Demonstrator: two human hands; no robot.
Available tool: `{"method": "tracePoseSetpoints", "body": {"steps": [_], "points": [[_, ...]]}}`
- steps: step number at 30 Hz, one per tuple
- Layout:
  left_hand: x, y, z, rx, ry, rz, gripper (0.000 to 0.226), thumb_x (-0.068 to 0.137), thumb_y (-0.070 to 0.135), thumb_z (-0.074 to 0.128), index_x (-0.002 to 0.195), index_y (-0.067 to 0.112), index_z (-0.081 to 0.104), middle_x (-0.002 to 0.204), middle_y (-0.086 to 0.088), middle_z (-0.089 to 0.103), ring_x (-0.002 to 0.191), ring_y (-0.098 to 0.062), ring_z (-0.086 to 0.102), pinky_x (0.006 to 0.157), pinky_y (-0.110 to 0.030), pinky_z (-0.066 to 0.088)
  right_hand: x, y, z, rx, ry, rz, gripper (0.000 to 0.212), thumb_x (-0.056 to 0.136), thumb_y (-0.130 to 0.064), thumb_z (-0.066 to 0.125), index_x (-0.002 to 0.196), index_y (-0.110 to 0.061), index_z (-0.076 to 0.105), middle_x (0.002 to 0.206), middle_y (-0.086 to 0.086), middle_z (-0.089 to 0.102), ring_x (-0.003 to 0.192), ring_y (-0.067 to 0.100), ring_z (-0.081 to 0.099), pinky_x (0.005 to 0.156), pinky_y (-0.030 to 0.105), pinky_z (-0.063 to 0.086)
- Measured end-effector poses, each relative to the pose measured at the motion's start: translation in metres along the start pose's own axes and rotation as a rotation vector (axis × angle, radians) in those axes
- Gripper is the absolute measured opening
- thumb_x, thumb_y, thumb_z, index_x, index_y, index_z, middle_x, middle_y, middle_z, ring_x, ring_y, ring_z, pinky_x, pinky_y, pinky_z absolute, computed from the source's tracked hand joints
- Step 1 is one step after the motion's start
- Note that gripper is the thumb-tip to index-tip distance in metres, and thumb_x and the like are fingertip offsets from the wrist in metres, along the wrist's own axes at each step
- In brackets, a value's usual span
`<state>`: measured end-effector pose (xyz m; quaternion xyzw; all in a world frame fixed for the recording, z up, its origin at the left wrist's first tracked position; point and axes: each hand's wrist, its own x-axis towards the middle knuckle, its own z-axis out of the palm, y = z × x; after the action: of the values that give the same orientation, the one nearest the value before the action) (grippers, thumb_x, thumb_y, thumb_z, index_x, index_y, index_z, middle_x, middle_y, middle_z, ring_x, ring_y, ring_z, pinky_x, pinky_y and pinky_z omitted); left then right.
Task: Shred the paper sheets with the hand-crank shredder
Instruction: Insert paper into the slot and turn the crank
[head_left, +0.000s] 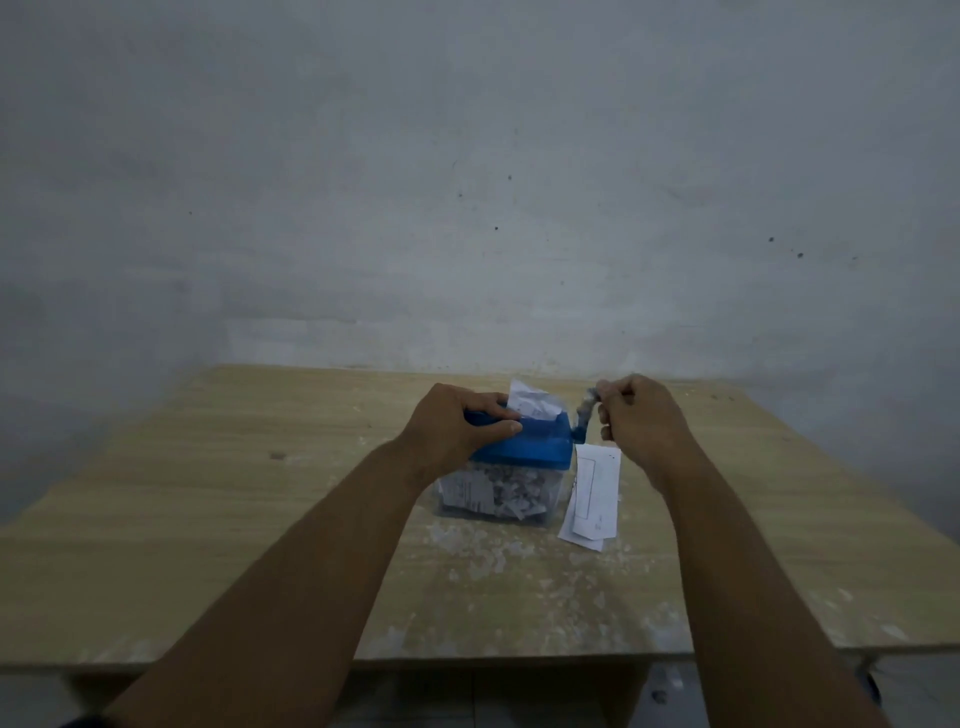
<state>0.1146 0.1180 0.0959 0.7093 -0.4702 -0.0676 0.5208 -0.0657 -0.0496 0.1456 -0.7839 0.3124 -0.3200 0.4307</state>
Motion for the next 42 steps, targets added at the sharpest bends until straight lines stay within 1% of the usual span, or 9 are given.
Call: {"method": "tracePoseSetpoints", "body": {"steps": [4,9,14,20,26,31,35,39,42], "points": [[0.0,-0.001,0.002,-0.009,0.019,0.002,0.019,0.09,0.025,0.084,0.108,0.022,0.086,0.132,0.0,0.072,0.093,0.03,0.057,0.079,0.001,0.047,0.033,0.003,0.013,0.022,0.0,0.015,0.03,0.107,-0.032,0.058,0.099,-0.005,0.066,0.084,0.011,0.073,0.067,0.02,0.067,0.083,0.049,0.063],[-0.002,-0.003,0.005,-0.018,0.042,0.035,0.021,0.089,0.025,0.086,0.109,0.017,0.085,0.131,-0.005,0.073,0.099,0.026,0.059,0.081,-0.002,0.049,0.043,0.039,0.039,-0.066,-0.093,0.174,0.025,0.106,-0.023,0.06,0.105,0.002,0.064,0.099,0.022,0.07,0.082,0.029,0.068,0.08,0.045,0.064],[-0.004,-0.004,0.007,-0.031,0.06,0.05,0.021,0.088,0.027,0.087,0.108,0.02,0.085,0.131,-0.003,0.073,0.102,0.022,0.061,0.083,-0.004,0.051,0.006,0.079,0.05,-0.051,-0.089,0.281,0.023,0.106,-0.014,0.053,0.089,-0.003,0.063,0.089,0.025,0.07,0.082,0.041,0.07,0.084,0.061,0.061],[-0.005,0.0,0.007,-0.022,0.058,0.039,0.021,0.089,0.029,0.086,0.108,0.022,0.086,0.134,-0.002,0.072,0.1,0.017,0.061,0.089,-0.008,0.054,-0.052,0.064,0.034,0.035,0.05,0.192,0.034,0.108,-0.036,0.049,0.098,-0.007,0.063,0.093,0.016,0.068,0.085,0.034,0.068,0.084,0.055,0.058],[-0.004,0.004,0.003,0.018,0.031,0.021,0.02,0.091,0.025,0.084,0.11,0.019,0.085,0.138,-0.004,0.07,0.093,0.016,0.058,0.081,0.001,0.048,-0.033,0.02,0.003,-0.054,0.01,-0.009,0.021,0.111,-0.024,0.047,0.1,-0.017,0.064,0.089,0.004,0.07,0.077,0.022,0.064,0.069,0.037,0.051],[-0.003,0.002,0.002,0.007,0.03,0.022,0.019,0.091,0.025,0.084,0.11,0.022,0.085,0.131,0.002,0.073,0.092,0.028,0.058,0.081,0.001,0.048,0.01,0.004,0.005,-0.007,0.013,-0.054,0.026,0.109,-0.031,0.053,0.097,-0.012,0.067,0.085,0.008,0.071,0.073,0.023,0.063,0.074,0.044,0.055],[-0.003,0.001,0.004,-0.048,0.05,0.033,0.02,0.09,0.019,0.085,0.11,0.016,0.085,0.112,0.014,0.071,0.092,0.023,0.063,0.078,-0.002,0.05,0.038,0.007,0.021,-0.015,0.017,-0.007,0.033,0.107,-0.037,0.056,0.097,-0.008,0.066,0.083,0.01,0.071,0.069,0.024,0.064,0.076,0.046,0.059],[-0.003,0.0,0.005,-0.085,0.052,0.034,0.021,0.088,0.017,0.086,0.109,0.014,0.085,0.104,0.025,0.069,0.095,0.018,0.066,0.078,-0.004,0.051,0.05,0.049,0.042,-0.093,-0.072,0.118,0.024,0.106,-0.028,0.057,0.09,-0.011,0.062,0.096,0.015,0.07,0.087,0.032,0.068,0.089,0.058,0.059],[-0.004,-0.001,0.006,-0.104,0.072,0.041,0.021,0.087,0.015,0.087,0.108,0.013,0.085,0.103,0.025,0.07,0.096,0.015,0.068,0.078,-0.006,0.053,0.029,0.074,0.052,-0.075,-0.082,0.22,0.018,0.103,-0.012,0.055,0.087,-0.012,0.061,0.095,0.016,0.07,0.086,0.034,0.068,0.088,0.059,0.059]]}}
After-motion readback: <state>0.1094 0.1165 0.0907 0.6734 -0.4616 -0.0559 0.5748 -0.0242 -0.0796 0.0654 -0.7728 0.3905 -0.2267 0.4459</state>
